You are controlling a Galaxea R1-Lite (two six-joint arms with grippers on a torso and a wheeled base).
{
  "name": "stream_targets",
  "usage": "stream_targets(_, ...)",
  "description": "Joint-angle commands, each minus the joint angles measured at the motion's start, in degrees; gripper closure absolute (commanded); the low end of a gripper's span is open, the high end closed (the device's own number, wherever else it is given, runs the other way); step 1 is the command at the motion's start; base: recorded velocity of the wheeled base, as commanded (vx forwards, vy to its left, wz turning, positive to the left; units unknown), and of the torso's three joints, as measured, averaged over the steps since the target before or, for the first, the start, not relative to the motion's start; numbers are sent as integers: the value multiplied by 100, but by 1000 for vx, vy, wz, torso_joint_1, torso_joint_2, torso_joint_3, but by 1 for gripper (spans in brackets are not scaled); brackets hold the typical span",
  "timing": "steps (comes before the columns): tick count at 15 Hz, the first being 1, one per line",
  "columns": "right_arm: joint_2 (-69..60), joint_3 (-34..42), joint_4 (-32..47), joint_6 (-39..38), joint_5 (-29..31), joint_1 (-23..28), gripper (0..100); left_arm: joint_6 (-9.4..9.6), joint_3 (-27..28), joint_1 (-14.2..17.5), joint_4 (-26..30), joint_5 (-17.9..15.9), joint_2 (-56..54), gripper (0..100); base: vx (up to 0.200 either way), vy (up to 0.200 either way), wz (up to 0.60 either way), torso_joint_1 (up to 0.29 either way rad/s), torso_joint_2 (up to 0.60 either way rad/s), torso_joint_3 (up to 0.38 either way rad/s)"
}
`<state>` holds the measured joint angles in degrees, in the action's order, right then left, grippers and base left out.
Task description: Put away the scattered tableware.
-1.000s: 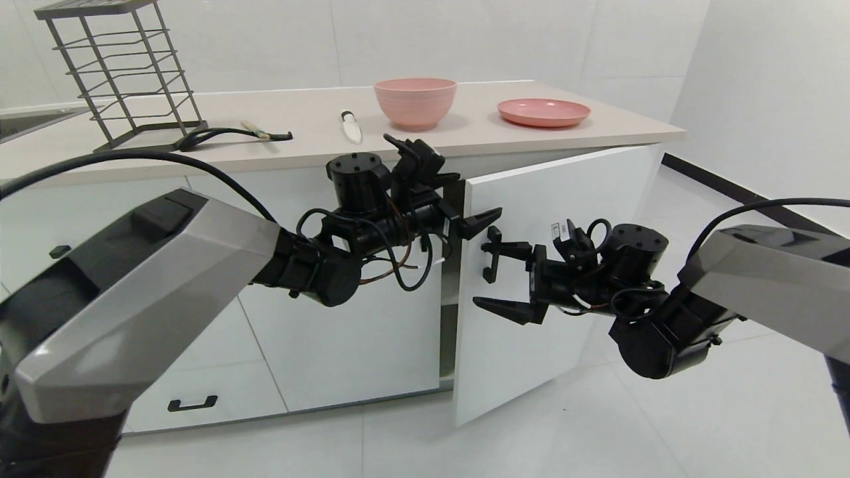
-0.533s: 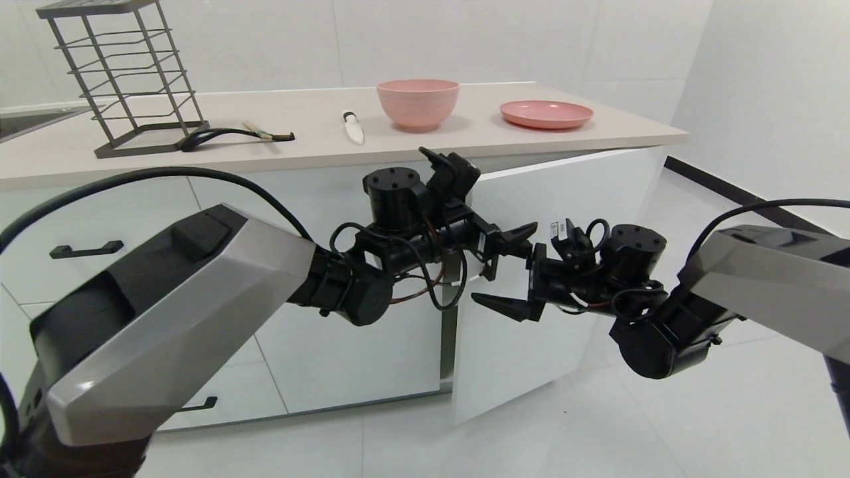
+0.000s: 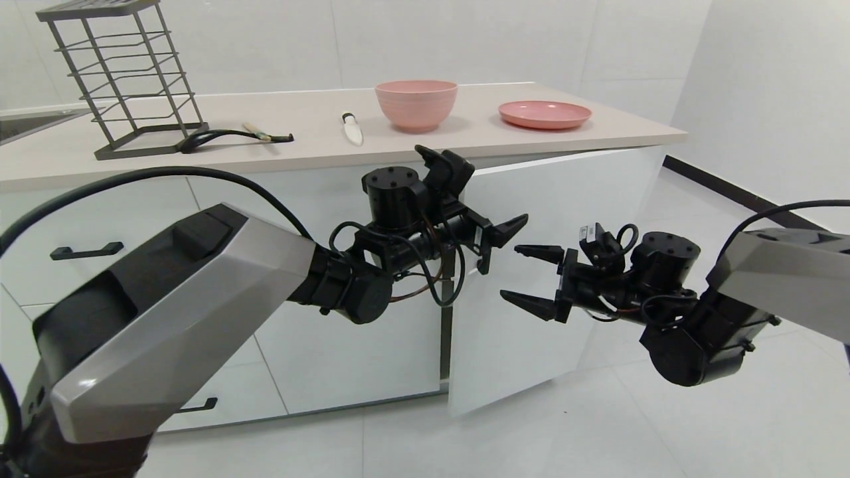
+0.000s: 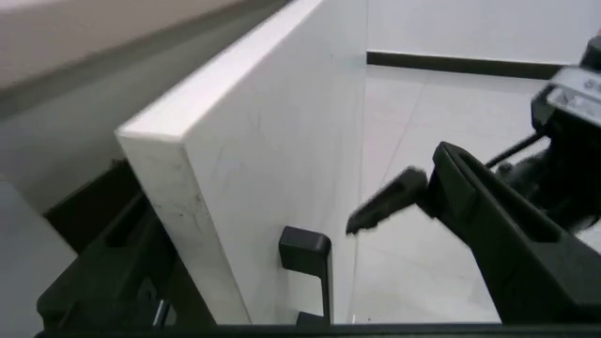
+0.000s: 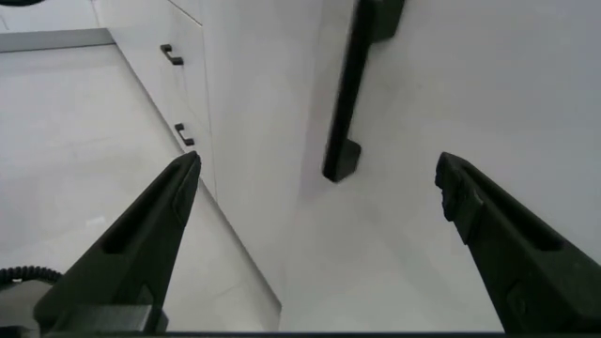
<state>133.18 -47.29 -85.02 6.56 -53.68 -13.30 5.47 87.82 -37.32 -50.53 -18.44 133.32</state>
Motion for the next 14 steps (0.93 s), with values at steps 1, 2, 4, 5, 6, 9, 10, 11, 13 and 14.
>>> stream_targets(1, -240, 334, -94, -5, 15, 64, 0, 6, -2, 5, -9, 104, -25, 0, 0, 0, 0, 0, 0, 0)
stream_targets(2, -469, 721, -182, -5, 112, 47, 0, 59, -11, 5, -27, 218, -25, 0, 0, 0, 0, 0, 0, 0)
stream_targets(4, -899, 1239, -217, -23, 437, 3, 0, 165, -19, -4, -115, 227, -25, 0, 0, 0, 0, 0, 0, 0)
stream_targets(5, -1084, 1450, -217, -14, 560, -6, 0, 217, -28, -39, -115, 245, -25, 0, 0, 0, 0, 0, 0, 0)
stream_targets(6, -1365, 1767, -226, -14, 674, -6, 0, 261, -55, -74, -115, 368, -16, 0, 0, 0, 0, 0, 0, 0)
stream_targets(9, -2174, 2567, -226, -5, 701, -6, 0, 261, -63, -127, -124, 438, -7, 0, 0, 0, 0, 0, 0, 0)
stream_targets(10, -2358, 2786, -226, -5, 701, -6, 0, 261, -63, -153, -124, 447, -7, 0, 0, 0, 0, 0, 0, 0)
stream_targets(11, -2464, 2936, -226, -5, 701, -6, 0, 261, -63, -162, -124, 473, -7, 0, 0, 0, 0, 0, 0, 0)
stream_targets(13, -2763, 3261, -226, 3, 701, 56, 0, 261, -81, -162, -106, 658, -7, 0, 0, 0, 0, 0, 0, 0)
stream_targets(14, -2877, 3349, -226, 3, 701, 56, 0, 261, -107, -162, -97, 737, -7, 0, 0, 0, 0, 0, 0, 0)
